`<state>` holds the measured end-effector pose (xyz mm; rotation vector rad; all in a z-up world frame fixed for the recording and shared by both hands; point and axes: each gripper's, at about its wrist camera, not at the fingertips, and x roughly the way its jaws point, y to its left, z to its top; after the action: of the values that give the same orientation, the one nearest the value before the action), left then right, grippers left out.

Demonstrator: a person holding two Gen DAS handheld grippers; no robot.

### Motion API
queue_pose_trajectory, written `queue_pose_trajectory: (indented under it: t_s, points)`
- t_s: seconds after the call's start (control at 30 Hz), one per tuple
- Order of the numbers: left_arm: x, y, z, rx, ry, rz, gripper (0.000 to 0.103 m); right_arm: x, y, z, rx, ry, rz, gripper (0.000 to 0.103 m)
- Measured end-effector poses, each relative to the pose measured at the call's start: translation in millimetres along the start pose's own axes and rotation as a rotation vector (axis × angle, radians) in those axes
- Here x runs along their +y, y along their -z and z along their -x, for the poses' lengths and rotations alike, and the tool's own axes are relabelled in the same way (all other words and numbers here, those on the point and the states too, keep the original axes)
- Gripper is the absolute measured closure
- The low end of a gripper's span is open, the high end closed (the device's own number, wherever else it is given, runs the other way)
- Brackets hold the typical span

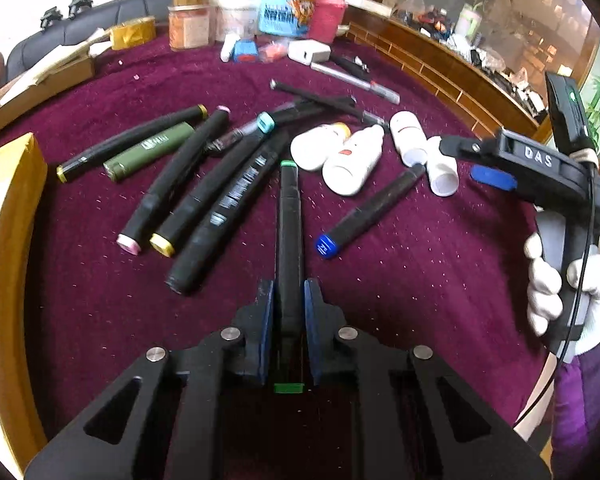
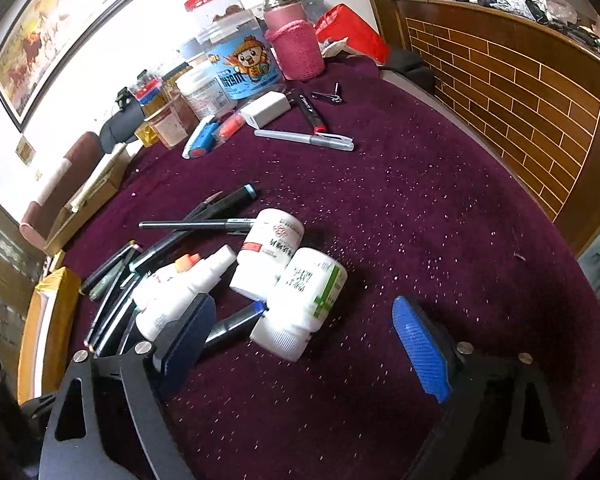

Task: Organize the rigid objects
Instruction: 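Lift the marker with the left tool while the right tool grasps the white QR-label bottle, then carry marker and bottle into the yellow-rimmed white box while opening both tools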

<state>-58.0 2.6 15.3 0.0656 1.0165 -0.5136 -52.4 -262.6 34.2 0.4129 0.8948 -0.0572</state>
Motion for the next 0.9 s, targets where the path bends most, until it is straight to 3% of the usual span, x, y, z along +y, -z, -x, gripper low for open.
queue_pose_trajectory:
  t_s: [0.2,0.23,0.27,0.3,0.53,0.77,0.9]
  points:
    - [-12,-17,-16,-0.048,-0.063,-0.026,0.087,10,-1,-21,0.049,0.113,0.028,0.039]
    - [-12,-17,-16,-0.055,-0.069,-0.033,0.088,13,-1,-21,0.039,0.111,0.033,0.05]
    - [-12,-17,-15,-0.058,-0.067,-0.031,0.091,13,-2,-20,0.039,0.081,0.029,0.068]
    - [-8,-15,-13,-0.06,-0.048,-0.019,0.091,13,-3,-20,0.047,0.06,0.019,0.073]
    - [9,1,25,-0.13,0.033,0.057,0.091,21,12,9,0.036,0.049,0.054,0.073]
    - [38,18,77,-0.198,0.158,0.173,0.091,48,22,36,0.043,-0.066,0.056,0.073]
    - [69,24,107,-0.231,0.172,0.247,0.091,89,24,40,0.06,-0.165,0.094,0.073]
